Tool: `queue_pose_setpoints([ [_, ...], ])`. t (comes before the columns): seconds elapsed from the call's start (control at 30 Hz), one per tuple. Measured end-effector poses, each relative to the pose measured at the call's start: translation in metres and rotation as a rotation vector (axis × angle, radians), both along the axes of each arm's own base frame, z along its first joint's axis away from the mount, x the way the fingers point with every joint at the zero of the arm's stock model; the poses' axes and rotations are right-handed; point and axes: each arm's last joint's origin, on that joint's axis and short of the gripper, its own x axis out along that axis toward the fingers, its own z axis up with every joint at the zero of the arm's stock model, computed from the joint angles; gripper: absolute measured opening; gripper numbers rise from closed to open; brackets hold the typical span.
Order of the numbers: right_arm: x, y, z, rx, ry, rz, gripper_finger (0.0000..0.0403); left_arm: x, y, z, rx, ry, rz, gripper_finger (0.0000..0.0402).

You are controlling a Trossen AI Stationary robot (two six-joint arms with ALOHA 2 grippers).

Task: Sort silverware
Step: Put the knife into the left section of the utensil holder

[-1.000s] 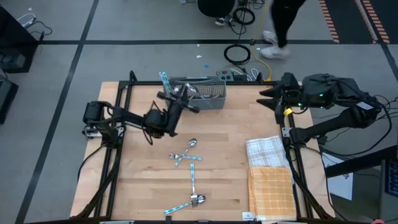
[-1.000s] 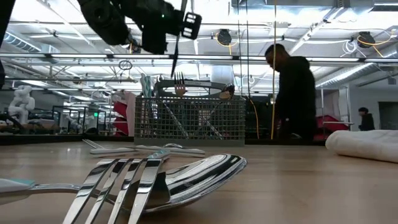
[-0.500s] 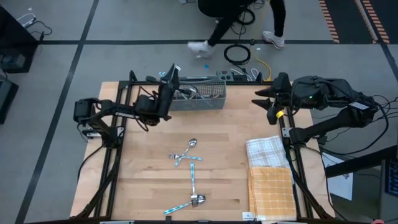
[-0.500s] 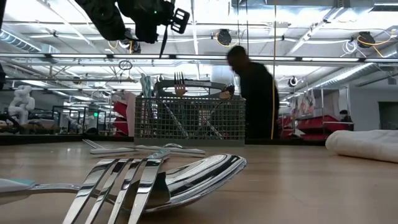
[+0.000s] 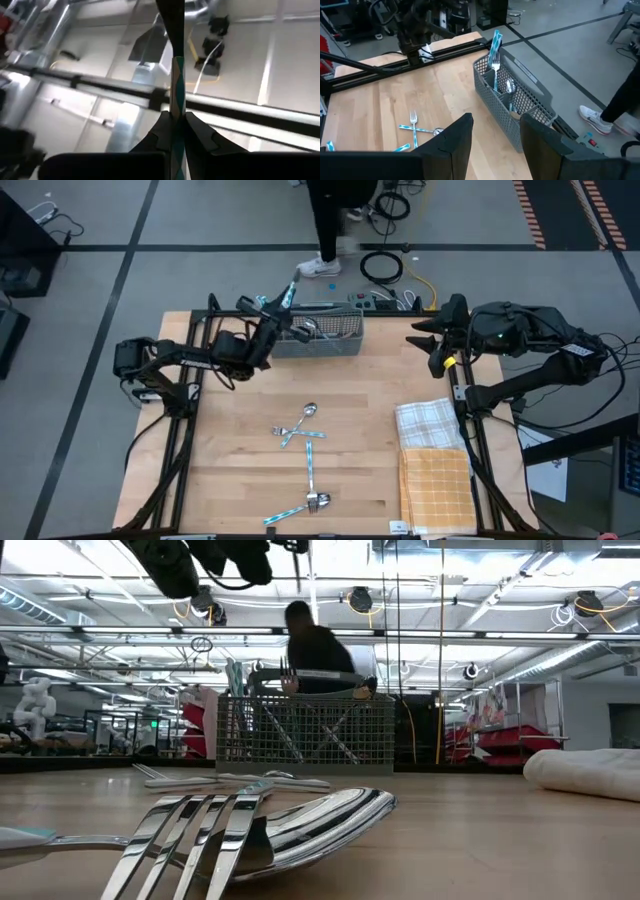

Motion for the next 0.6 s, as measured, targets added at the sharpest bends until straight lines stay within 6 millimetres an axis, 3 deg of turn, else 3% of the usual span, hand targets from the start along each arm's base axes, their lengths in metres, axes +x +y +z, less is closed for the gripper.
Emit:
queue_pose_setpoints([
  [0.1, 0.0, 0.0, 0.0, 0.0, 0.0, 0.0, 0.0155, -0.001, -0.002, 0.002, -0.007, -0.01, -0.039, 0.0026],
  [0.23, 0.0, 0.0, 0.0, 0.023, -0.01, -0.012, 0.0155, -0.016, 0.002, 0.015, 0.061, -0.003, 0.129, 0.0028],
  [0.3, 0.0, 0.0, 0.0, 0.034, -0.015, -0.019, 0.0155, -0.022, -0.003, 0.015, 0.01, 0.006, 0.182, 0.0028],
  [0.43, 0.0, 0.0, 0.0, 0.045, -0.021, -0.026, 0.0155, -0.037, -0.003, 0.003, -0.069, 0.071, 0.307, 0.0029],
  [0.6, 0.0, -0.001, 0.0, 0.039, -0.024, -0.047, 0.0155, -0.041, -0.012, -0.027, -0.168, 0.107, 0.224, 0.003],
])
